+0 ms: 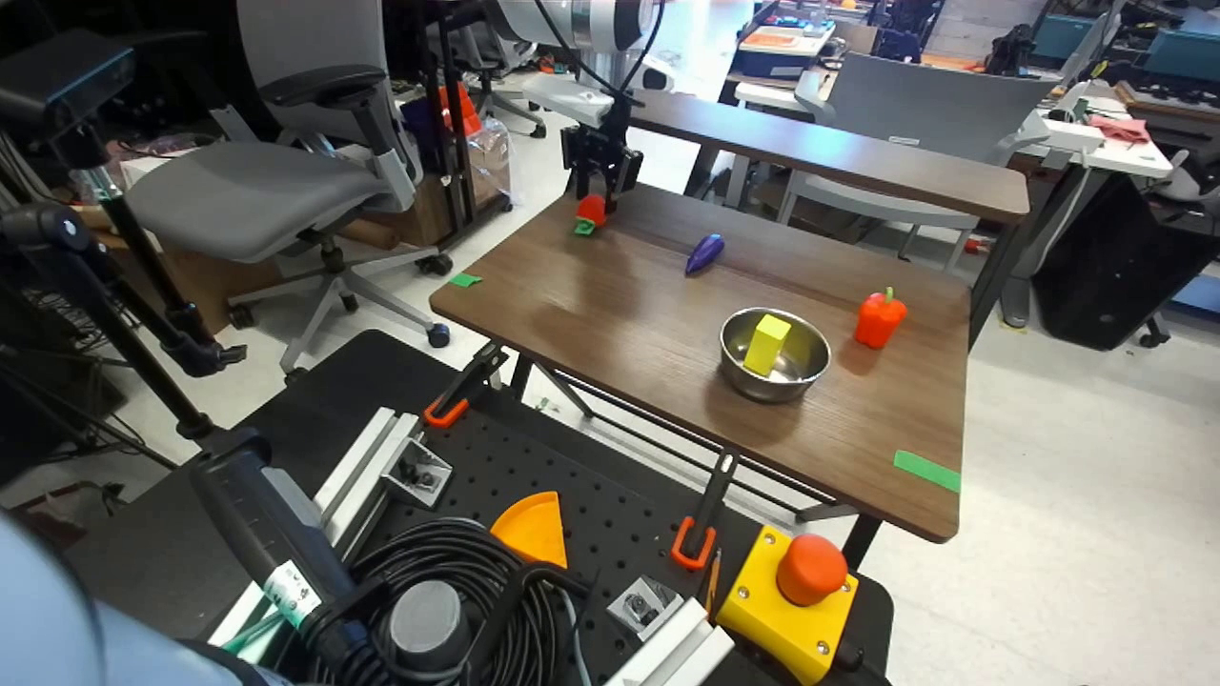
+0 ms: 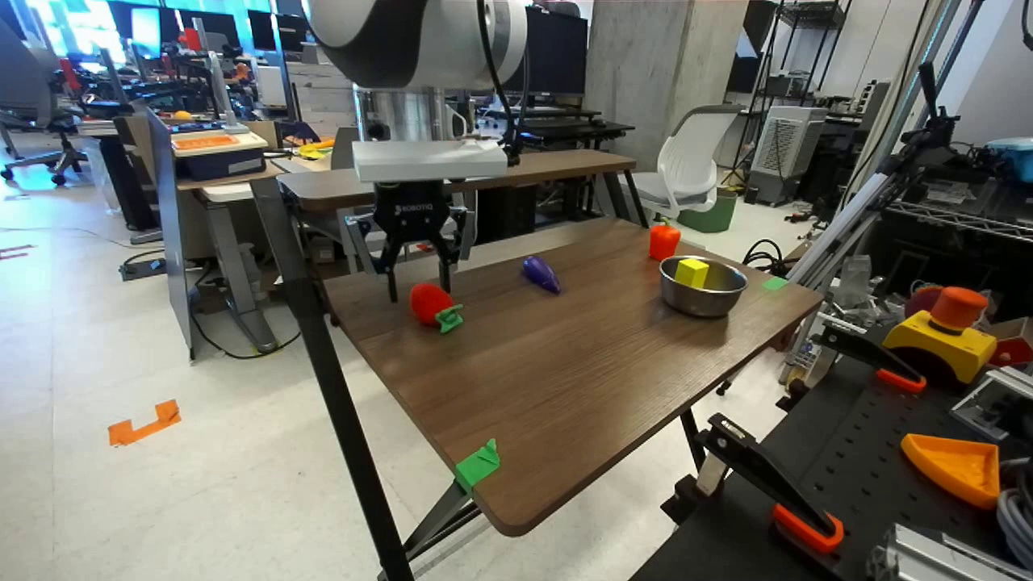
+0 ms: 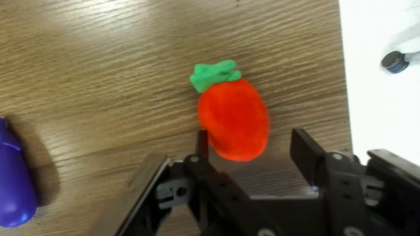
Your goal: Move the strawberry plush backwards
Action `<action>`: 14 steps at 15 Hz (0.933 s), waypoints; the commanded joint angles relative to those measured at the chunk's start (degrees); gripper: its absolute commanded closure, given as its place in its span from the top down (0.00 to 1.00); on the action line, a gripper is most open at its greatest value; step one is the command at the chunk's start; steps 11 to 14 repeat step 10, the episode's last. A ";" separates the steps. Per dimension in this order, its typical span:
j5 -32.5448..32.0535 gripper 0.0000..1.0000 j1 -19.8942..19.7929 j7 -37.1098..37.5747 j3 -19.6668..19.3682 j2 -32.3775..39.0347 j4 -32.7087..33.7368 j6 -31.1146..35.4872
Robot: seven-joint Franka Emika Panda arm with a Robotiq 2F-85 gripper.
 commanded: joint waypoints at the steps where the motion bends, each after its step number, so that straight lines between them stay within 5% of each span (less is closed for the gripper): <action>1: 0.24 0.96 0.48 -2.85 1.93 -9.15 -9.33 1.64; 5: 1.54 1.00 -0.29 -7.34 3.60 -19.25 -20.31 -2.03; 6: 0.36 1.00 1.26 -4.59 2.16 -12.64 -11.82 -0.91; 14: 0.29 1.00 1.23 -4.74 2.17 -13.82 -13.22 -1.20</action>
